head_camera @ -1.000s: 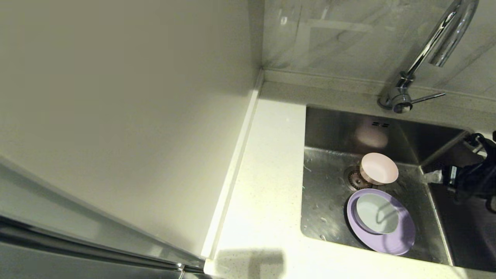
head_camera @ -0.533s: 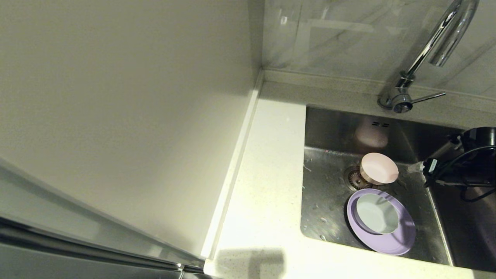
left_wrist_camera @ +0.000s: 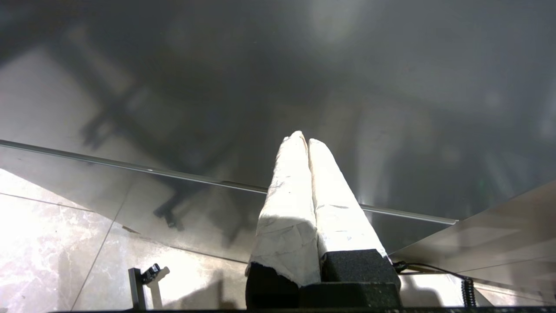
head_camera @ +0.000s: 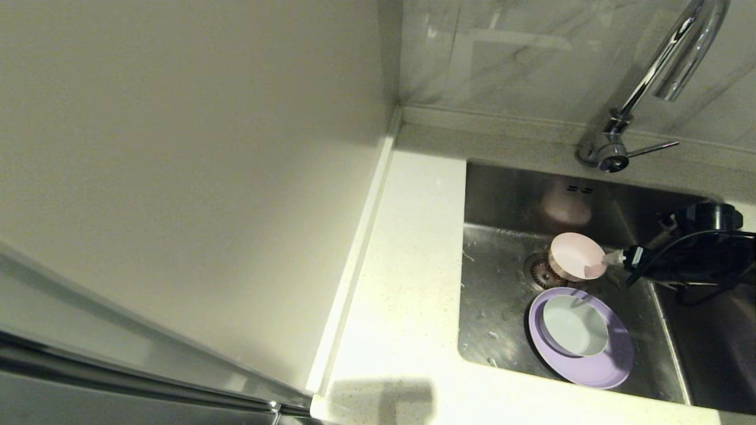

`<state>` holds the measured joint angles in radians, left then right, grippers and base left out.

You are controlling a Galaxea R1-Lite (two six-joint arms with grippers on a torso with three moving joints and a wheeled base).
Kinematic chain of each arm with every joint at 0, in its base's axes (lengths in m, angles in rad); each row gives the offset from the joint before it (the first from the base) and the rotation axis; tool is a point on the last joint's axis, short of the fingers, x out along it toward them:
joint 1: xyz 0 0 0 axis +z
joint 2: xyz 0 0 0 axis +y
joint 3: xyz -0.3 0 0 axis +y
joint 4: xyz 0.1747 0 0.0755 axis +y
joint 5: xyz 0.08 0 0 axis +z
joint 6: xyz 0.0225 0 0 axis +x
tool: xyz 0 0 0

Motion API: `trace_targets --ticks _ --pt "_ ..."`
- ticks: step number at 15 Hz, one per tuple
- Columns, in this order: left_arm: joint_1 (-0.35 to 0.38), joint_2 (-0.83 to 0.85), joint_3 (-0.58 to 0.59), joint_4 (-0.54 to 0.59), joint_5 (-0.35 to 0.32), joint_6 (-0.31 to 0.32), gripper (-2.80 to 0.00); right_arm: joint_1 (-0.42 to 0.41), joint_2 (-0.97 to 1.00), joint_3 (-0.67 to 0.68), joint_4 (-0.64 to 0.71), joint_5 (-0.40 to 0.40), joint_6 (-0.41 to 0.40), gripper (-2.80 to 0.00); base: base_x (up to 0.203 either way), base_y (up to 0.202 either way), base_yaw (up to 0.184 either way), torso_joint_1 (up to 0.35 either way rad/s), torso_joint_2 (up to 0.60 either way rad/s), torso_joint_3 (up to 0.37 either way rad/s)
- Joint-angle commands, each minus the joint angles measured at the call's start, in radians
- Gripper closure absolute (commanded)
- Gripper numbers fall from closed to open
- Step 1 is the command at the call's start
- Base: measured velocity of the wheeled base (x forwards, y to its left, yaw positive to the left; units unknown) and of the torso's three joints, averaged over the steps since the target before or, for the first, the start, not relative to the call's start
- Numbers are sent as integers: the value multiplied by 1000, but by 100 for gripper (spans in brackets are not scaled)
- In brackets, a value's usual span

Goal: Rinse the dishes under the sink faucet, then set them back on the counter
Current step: Place the bowl on the table

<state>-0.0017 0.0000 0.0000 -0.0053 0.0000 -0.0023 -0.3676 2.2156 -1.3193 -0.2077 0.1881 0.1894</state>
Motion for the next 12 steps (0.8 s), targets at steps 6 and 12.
trace_targets --ticks 6,12 --pt "0 0 2 -1 0 -1 0 61 82 -68 -18 -1 1 -280 0 0 0 0 0 0" --pt "0 0 3 -1 0 -1 0 67 140 -94 -20 -1 3 -280 0 0 0 0 0 0"
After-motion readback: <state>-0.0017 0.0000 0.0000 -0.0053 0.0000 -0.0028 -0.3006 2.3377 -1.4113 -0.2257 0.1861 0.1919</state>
